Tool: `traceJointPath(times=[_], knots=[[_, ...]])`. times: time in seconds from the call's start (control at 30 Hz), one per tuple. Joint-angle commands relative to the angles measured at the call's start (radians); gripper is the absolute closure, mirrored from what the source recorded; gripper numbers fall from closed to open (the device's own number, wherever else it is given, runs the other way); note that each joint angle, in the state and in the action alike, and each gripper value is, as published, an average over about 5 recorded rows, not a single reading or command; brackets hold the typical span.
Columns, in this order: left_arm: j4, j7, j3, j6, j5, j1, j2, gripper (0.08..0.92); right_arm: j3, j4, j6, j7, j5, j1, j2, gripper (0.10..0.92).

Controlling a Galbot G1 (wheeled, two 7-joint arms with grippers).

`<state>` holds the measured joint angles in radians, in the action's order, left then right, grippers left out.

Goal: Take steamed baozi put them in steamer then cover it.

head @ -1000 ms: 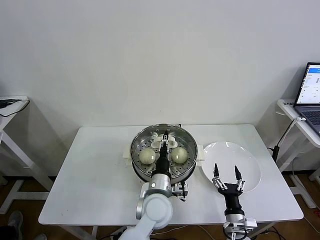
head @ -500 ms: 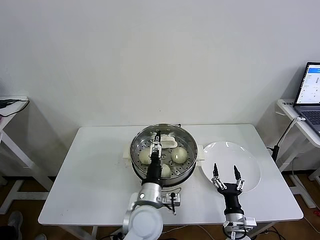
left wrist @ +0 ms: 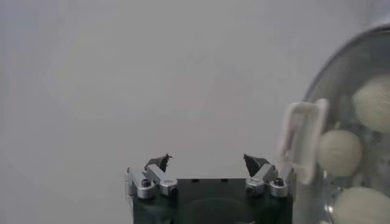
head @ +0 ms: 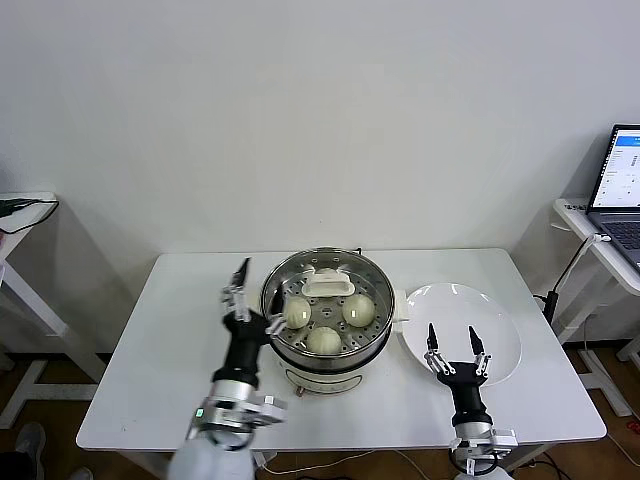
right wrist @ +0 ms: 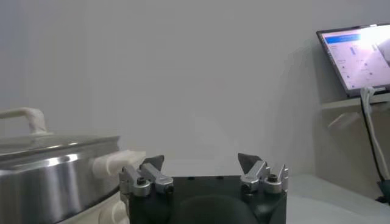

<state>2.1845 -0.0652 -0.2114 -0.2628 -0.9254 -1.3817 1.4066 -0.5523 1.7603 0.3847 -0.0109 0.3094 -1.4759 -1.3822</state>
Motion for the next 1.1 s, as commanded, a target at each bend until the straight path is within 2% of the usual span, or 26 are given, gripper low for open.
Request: traceJointPath(times=[0.03,0.23,1.1], knots=[[-0.132,0.058,-0.463,0.341,0.762,-0.165,0.062,0.177,-0.007,0.138,-0.095,-0.008,-0.025,-0.02,0.009,0.203],[-0.138,0.082,-0.455,0.366,0.768,-0.208,0.072,0.177,-0.006,0.192,-0.175,-0.027,-0.041,-0.028,0.016,0.203],[-0.151,0.096,-0.472,0.363,0.8,-0.214,0.093,0.177,-0.01,0.227,-0.2,-0.022,-0.049,-0.05,0.025,0.203]])
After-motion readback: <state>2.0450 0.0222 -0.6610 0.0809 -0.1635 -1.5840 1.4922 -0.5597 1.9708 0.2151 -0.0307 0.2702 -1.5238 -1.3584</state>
